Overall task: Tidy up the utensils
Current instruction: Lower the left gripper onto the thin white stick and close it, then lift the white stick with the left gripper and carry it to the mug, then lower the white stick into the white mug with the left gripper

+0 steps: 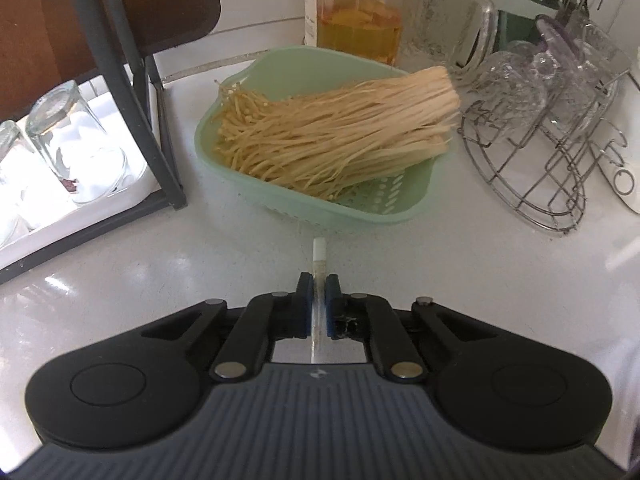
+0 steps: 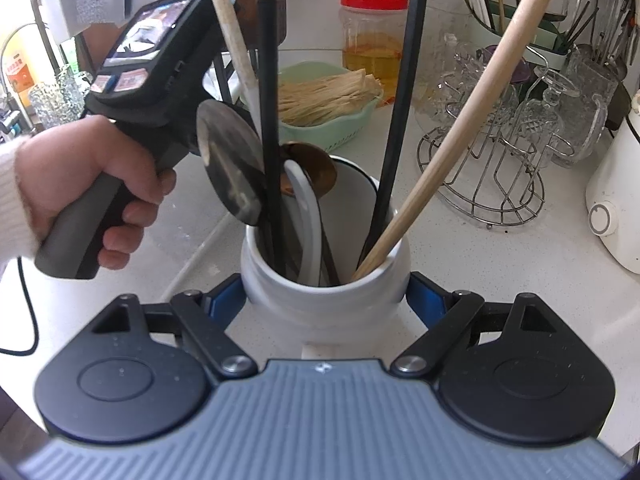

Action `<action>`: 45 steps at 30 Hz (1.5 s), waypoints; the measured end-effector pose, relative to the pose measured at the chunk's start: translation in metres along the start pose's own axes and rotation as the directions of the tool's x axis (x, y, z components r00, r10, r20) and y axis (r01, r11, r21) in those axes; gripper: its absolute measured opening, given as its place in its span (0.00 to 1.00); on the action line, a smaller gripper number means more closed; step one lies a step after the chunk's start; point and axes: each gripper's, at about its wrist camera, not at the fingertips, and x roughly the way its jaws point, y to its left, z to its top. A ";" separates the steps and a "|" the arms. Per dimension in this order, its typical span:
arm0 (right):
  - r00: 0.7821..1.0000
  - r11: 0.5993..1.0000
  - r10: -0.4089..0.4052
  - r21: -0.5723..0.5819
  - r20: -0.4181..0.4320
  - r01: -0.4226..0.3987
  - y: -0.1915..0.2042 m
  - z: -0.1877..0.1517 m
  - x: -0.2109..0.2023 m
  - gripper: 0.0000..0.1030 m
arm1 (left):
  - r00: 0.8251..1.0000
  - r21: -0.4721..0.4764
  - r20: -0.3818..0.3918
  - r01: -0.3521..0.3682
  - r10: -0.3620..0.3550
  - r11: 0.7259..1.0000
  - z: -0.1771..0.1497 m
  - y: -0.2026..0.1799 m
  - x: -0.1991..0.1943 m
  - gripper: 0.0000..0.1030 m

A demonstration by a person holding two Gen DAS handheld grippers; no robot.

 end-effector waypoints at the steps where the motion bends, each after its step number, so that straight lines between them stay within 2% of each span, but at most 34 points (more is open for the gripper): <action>1: 1.000 1.000 0.000 -0.004 0.001 0.000 0.000 0.000 0.000 0.86 | 1.000 -0.004 0.002 0.004 -0.004 1.000 -0.001 0.000 -0.004 0.07; 12: 1.000 1.000 0.011 -0.015 0.005 -0.011 -0.001 0.001 0.004 0.86 | 0.998 -0.013 0.062 0.034 -0.033 0.999 -0.017 -0.007 -0.069 0.07; 23: 0.999 0.998 0.036 -0.047 0.036 -0.034 -0.002 -0.001 0.007 0.86 | 0.992 -0.135 0.123 0.030 -0.013 0.990 -0.046 -0.012 -0.135 0.07; 28: 0.998 0.998 0.039 -0.058 0.056 -0.036 -0.002 -0.003 0.007 0.86 | 0.988 -0.136 0.156 0.033 -0.012 0.990 -0.057 -0.020 -0.155 0.07; 32: 0.997 0.996 0.053 -0.072 0.049 -0.049 -0.004 -0.002 0.008 0.86 | 0.987 -0.182 0.161 0.024 0.006 0.983 -0.068 -0.023 -0.171 0.07; 38: 0.996 0.995 0.062 -0.081 0.057 -0.058 -0.005 -0.003 0.009 0.86 | 0.980 -0.232 0.200 0.023 0.024 0.972 -0.082 -0.021 -0.197 0.07; 45: 0.996 0.994 0.071 -0.090 0.061 -0.066 -0.005 -0.003 0.011 0.86 | 0.965 -0.257 0.261 0.069 0.001 0.964 -0.091 -0.023 -0.238 0.07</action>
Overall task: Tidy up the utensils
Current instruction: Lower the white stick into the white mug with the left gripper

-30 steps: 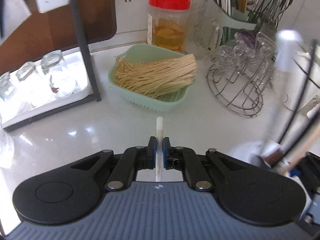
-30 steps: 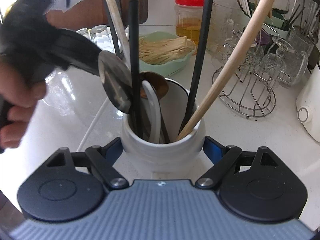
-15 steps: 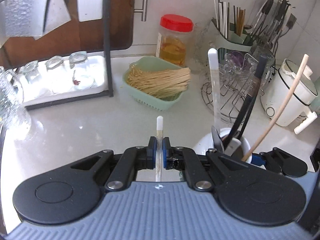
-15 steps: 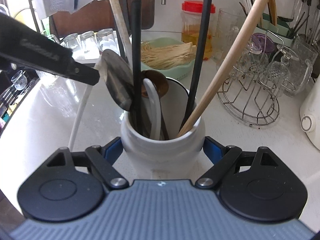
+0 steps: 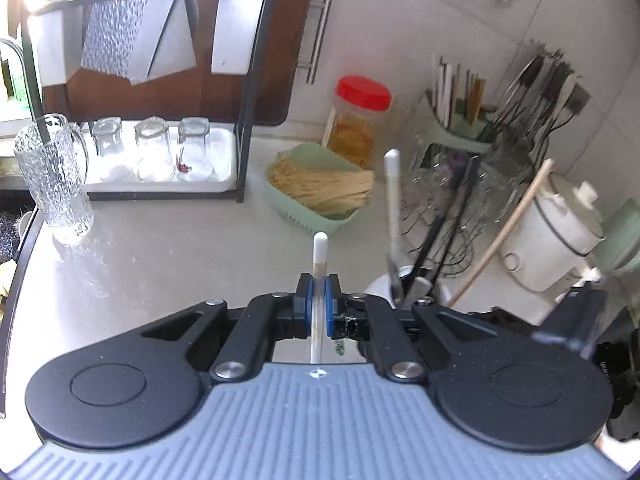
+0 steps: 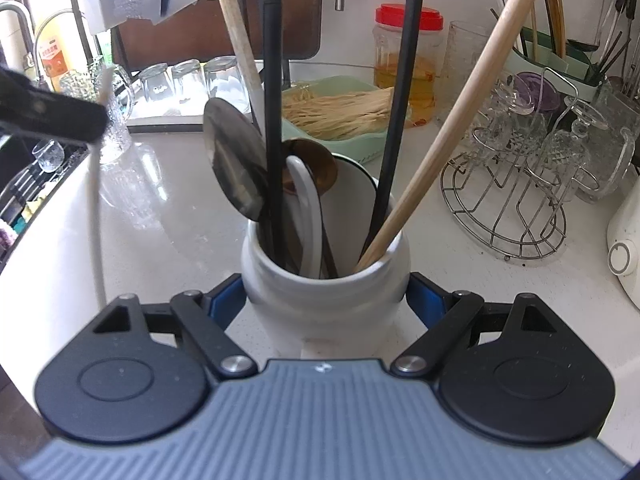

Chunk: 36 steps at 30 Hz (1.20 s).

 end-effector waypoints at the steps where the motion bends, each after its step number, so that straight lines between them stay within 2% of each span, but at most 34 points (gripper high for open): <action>1: 1.000 1.000 0.000 0.000 0.000 0.000 0.000 0.000 0.000 0.86 | 1.000 0.004 0.008 0.003 -0.003 1.000 0.000 -0.002 -0.006 0.07; 11: 1.000 1.000 0.002 -0.001 0.023 -0.002 0.000 -0.003 0.000 0.86 | 1.000 0.039 0.028 0.008 -0.009 0.999 0.000 -0.017 -0.031 0.07; 17: 1.000 1.000 0.002 0.001 0.029 -0.002 0.000 -0.004 -0.001 0.86 | 0.998 0.052 0.038 0.044 -0.046 0.998 0.006 -0.024 -0.040 0.07; 24: 1.000 1.000 0.007 -0.010 0.026 -0.007 0.000 -0.003 -0.001 0.86 | 0.998 0.077 0.052 0.035 -0.040 0.996 0.013 -0.030 -0.045 0.07; 36: 0.999 1.000 0.005 -0.008 0.031 -0.004 0.001 -0.005 -0.001 0.86 | 0.996 0.170 0.071 0.044 -0.057 0.984 0.057 -0.045 -0.076 0.07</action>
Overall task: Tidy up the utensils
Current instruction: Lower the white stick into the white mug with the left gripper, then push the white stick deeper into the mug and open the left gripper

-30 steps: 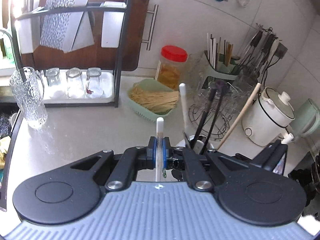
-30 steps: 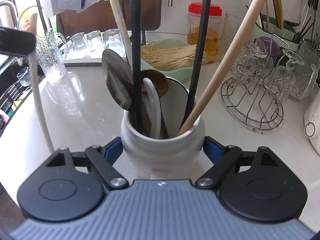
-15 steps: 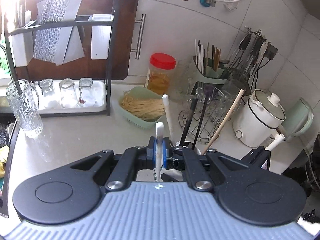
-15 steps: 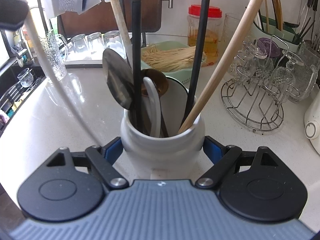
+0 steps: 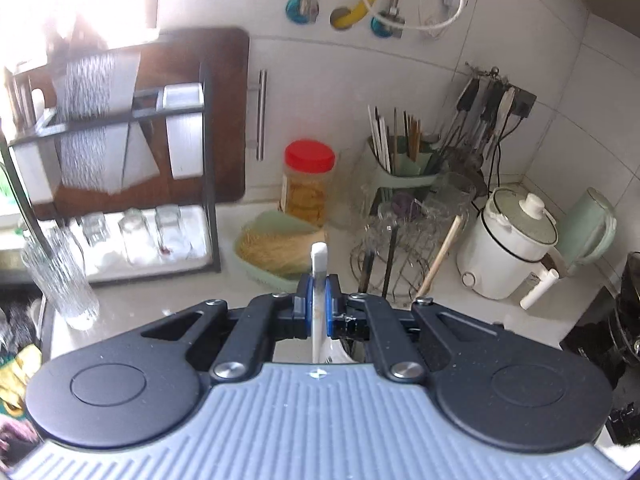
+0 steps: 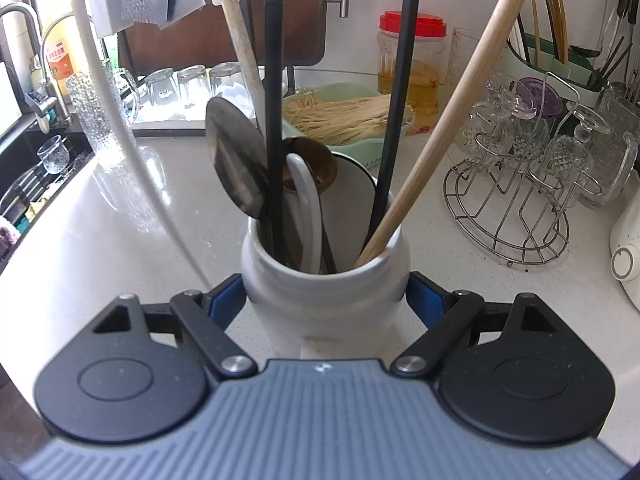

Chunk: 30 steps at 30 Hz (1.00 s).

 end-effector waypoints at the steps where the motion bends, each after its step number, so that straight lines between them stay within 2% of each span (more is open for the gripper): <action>1: 1.000 1.000 0.000 0.001 -0.003 0.000 0.000 0.001 0.000 0.86 | 1.000 0.007 0.003 0.007 -0.007 1.000 0.004 -0.002 -0.003 0.07; 13: 1.000 1.000 0.000 0.004 0.000 0.000 -0.001 0.001 0.001 0.86 | 0.997 0.095 0.036 0.065 -0.068 0.993 0.036 -0.034 -0.030 0.07; 17: 1.000 1.000 0.000 0.003 0.001 0.000 -0.001 0.001 0.001 0.86 | 0.995 0.123 0.069 0.065 -0.074 0.990 0.045 -0.044 -0.040 0.07; 25: 1.000 1.000 0.002 0.000 0.005 -0.002 0.000 0.000 0.000 0.86 | 0.992 0.125 0.083 0.080 -0.090 0.989 0.049 -0.053 -0.032 0.07; 30: 1.000 1.000 0.005 0.002 0.011 -0.005 -0.001 -0.001 0.000 0.86 | 0.993 0.126 0.063 0.096 -0.104 0.987 0.045 -0.059 -0.016 0.07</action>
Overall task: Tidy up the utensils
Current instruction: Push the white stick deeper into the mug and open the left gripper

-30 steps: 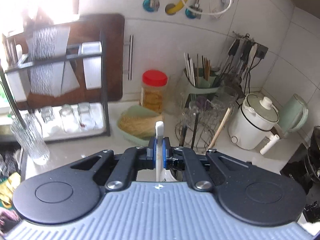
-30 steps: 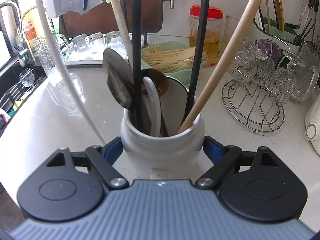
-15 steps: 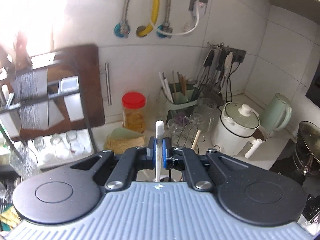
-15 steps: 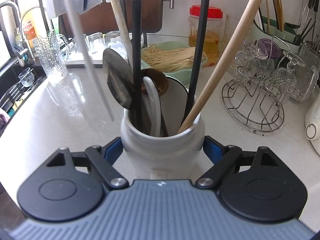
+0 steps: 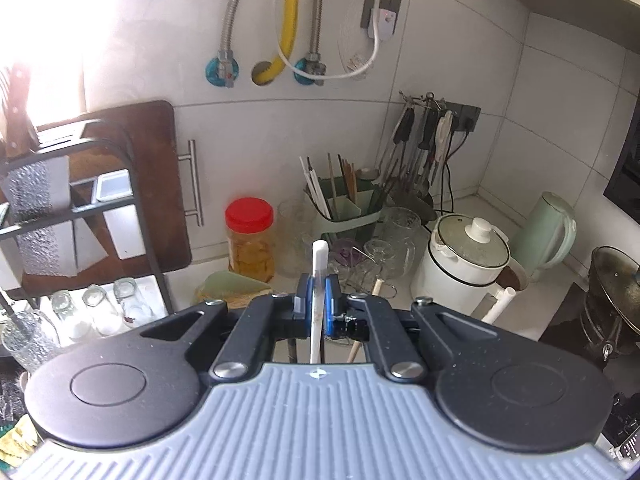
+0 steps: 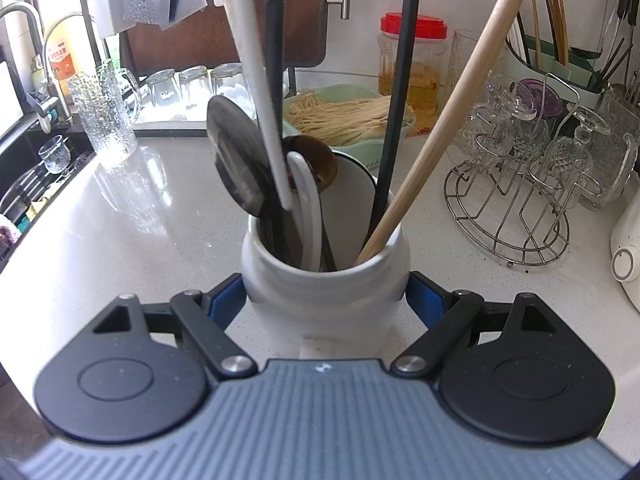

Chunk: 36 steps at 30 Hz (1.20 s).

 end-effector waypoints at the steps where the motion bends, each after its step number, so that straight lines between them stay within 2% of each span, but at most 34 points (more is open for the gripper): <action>1: 1.000 1.000 0.000 0.000 0.001 0.000 0.000 0.000 0.000 0.86 | 1.000 0.004 -0.010 -0.004 0.004 1.000 -0.002 -0.001 0.005 0.07; 13: 1.000 1.000 -0.008 -0.010 0.021 0.008 0.002 -0.002 0.000 0.86 | 0.993 -0.044 -0.120 -0.017 0.011 0.999 -0.033 0.008 0.056 0.07; 24: 0.999 1.000 -0.010 0.005 0.042 0.009 0.002 -0.005 -0.001 0.86 | 0.974 -0.079 -0.226 -0.010 -0.009 0.997 -0.059 0.019 0.091 0.07; 32: 0.999 1.000 -0.018 0.026 0.043 0.016 0.002 -0.005 -0.002 0.86 | 0.974 -0.059 -0.227 -0.012 -0.002 0.998 -0.057 0.023 0.095 0.07; 36: 0.999 0.999 -0.016 0.046 0.046 0.013 0.000 -0.006 -0.004 0.86 | 0.978 -0.051 -0.206 -0.015 0.004 0.999 -0.052 0.025 0.088 0.13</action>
